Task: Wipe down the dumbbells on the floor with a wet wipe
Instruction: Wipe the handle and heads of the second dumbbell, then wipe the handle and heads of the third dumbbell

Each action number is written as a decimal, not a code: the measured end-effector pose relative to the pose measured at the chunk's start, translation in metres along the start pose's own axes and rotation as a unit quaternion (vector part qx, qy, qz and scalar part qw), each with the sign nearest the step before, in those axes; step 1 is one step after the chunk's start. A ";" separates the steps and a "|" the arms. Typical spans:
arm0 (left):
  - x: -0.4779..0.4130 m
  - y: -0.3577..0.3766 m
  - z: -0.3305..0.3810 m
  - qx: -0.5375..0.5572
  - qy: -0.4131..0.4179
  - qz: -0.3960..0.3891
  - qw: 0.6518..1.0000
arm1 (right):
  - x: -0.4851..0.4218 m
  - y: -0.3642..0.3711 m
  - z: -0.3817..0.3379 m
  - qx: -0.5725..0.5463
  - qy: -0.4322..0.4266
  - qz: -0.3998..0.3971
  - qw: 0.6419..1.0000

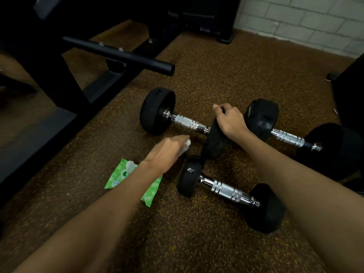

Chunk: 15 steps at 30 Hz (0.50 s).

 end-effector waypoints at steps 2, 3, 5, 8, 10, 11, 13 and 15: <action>-0.003 -0.026 0.003 0.078 -0.017 0.114 0.990 | 0.005 -0.008 -0.007 0.027 -0.020 -0.010 0.999; -0.005 -0.040 0.008 0.098 -0.016 0.163 0.982 | 0.009 -0.016 -0.014 0.033 -0.045 0.001 0.998; -0.014 -0.066 0.023 0.143 -0.020 0.226 0.964 | 0.021 -0.038 -0.032 0.011 -0.103 0.032 0.994; -0.033 -0.097 0.055 0.233 -0.051 0.270 0.933 | 0.034 -0.071 -0.047 -0.131 -0.116 0.033 0.984; -0.049 -0.107 0.078 0.285 -0.073 0.285 0.912 | 0.038 -0.086 -0.044 -0.243 -0.082 -0.021 0.966; -0.057 -0.110 0.090 0.304 -0.078 0.289 0.904 | 0.040 -0.092 -0.040 -0.283 -0.074 -0.045 0.955; -0.072 -0.113 0.115 0.341 -0.080 0.292 0.890 | 0.044 -0.108 -0.027 -0.345 -0.071 -0.052 0.934; -0.084 -0.112 0.136 0.378 -0.077 0.288 0.877 | 0.046 -0.123 -0.012 -0.402 -0.072 -0.036 0.912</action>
Point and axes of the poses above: each hand's wrist, its own x-axis away from the middle knuckle, its own y-axis out of the palm, z = x × y, the point moved 6 cm from there along -x, towards the middle knuckle, and after that the axes turned 4 degrees about -z, right-handed, at the moved point
